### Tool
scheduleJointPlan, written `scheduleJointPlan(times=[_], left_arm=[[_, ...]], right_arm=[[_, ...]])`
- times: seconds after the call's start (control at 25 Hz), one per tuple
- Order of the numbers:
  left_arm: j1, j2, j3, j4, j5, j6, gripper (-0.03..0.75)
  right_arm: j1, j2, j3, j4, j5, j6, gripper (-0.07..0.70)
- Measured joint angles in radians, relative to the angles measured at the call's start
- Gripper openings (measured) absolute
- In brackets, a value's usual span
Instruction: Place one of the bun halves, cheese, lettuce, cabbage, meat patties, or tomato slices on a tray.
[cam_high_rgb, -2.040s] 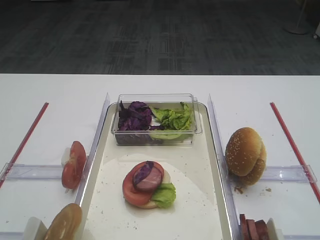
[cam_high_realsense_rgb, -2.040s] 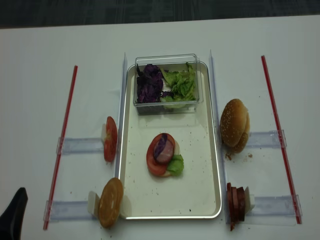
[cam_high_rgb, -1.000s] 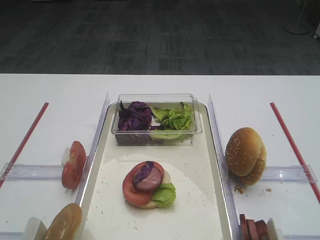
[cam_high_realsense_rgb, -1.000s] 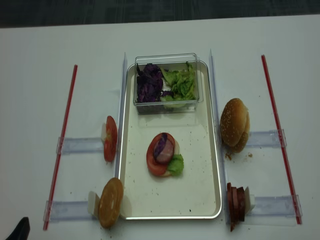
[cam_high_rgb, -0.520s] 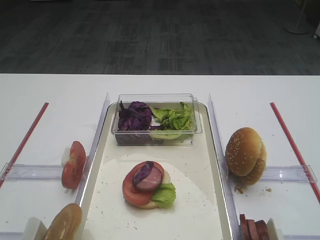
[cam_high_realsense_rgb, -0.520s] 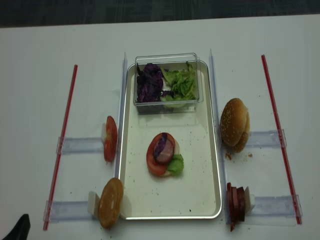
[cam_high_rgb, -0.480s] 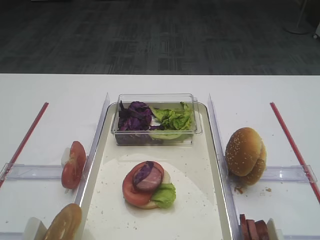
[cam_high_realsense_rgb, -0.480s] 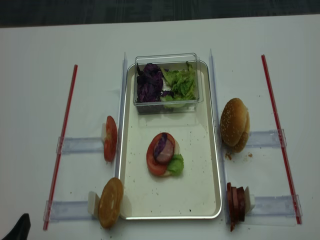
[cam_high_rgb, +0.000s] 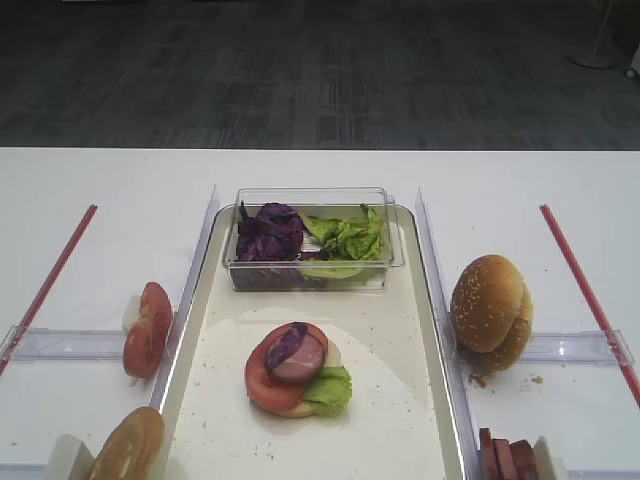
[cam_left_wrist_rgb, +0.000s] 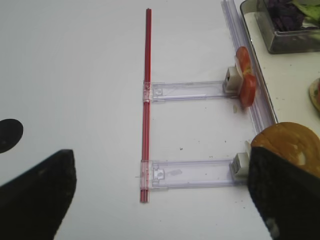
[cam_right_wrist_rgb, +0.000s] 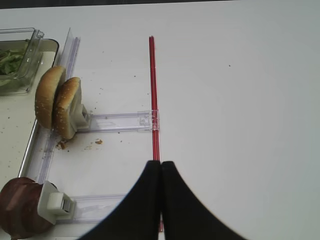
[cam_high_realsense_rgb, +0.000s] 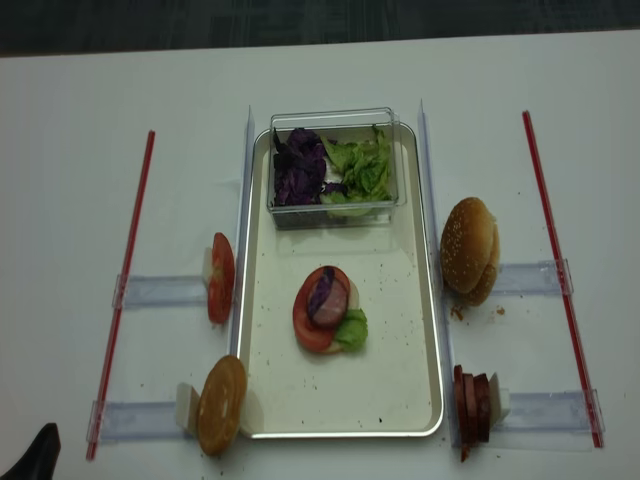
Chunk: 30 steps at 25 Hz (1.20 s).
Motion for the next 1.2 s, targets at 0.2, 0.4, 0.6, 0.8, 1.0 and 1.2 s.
scheduleJointPlan(times=[0.2, 0.4, 0.6, 0.8, 1.0, 1.2], left_arm=[[0.0, 0.0, 0.0, 0.0, 0.0, -0.006, 0.638], [0.0, 0.0, 0.0, 0.0, 0.0, -0.006, 0.638], [0.0, 0.0, 0.0, 0.0, 0.0, -0.006, 0.638], [0.0, 0.0, 0.0, 0.0, 0.0, -0.006, 0.638], [0.0, 0.0, 0.0, 0.0, 0.0, -0.006, 0.638], [0.0, 0.0, 0.0, 0.0, 0.0, -0.006, 0.638]], right_arm=[[0.0, 0.0, 0.0, 0.0, 0.0, 0.0, 0.364], [0.0, 0.0, 0.0, 0.0, 0.0, 0.0, 0.364], [0.0, 0.0, 0.0, 0.0, 0.0, 0.0, 0.364], [0.0, 0.0, 0.0, 0.0, 0.0, 0.0, 0.364], [0.0, 0.0, 0.0, 0.0, 0.0, 0.0, 0.364], [0.0, 0.0, 0.0, 0.0, 0.0, 0.0, 0.364]])
